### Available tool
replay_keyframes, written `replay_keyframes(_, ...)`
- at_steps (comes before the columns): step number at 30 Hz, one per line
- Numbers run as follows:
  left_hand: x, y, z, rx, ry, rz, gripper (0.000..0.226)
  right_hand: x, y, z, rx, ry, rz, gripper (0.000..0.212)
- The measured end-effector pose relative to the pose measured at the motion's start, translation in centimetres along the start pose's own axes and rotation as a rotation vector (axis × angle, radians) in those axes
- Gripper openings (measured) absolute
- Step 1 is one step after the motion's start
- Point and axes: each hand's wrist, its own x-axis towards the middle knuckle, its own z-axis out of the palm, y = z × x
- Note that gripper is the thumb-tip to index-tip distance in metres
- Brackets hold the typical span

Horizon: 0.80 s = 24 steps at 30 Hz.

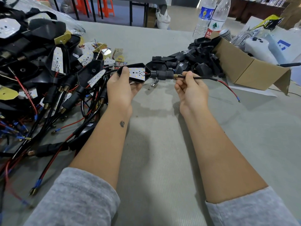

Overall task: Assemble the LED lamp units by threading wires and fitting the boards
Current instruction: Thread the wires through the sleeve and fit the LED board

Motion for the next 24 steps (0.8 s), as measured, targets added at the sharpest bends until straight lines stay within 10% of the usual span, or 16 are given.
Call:
replay_keyframes(11, 0.1, -0.1, -0.1, -0.324, -0.119, -0.200, 0.029, 0.0, 0.2, 0.0, 0.088, -0.031, -0.006, 0.020)
replay_keyframes(24, -1.6, -0.8, 3.3, 0.100, -0.170, -0.034, 0.015, -1.8, 0.7, 1.4, -0.201, -0.227, -0.166, 0.021)
